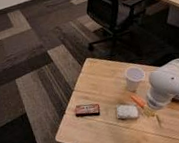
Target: Place the pepper on the white sponge
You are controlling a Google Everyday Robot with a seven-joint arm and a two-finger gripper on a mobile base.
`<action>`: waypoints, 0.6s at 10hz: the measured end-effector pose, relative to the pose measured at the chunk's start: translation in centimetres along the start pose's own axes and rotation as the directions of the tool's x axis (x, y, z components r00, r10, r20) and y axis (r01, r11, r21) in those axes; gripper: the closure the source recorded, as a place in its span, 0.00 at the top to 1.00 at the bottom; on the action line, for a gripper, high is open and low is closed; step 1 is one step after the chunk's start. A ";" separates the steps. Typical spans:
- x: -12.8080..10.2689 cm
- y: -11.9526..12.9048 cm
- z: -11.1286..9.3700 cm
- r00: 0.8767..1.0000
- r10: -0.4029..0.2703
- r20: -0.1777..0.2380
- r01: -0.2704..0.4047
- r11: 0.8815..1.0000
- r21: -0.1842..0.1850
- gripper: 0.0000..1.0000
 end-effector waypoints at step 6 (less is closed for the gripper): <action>-2.3 1.5 3.6 0.996 -0.091 -0.006 0.091 0.994 -0.059 0.00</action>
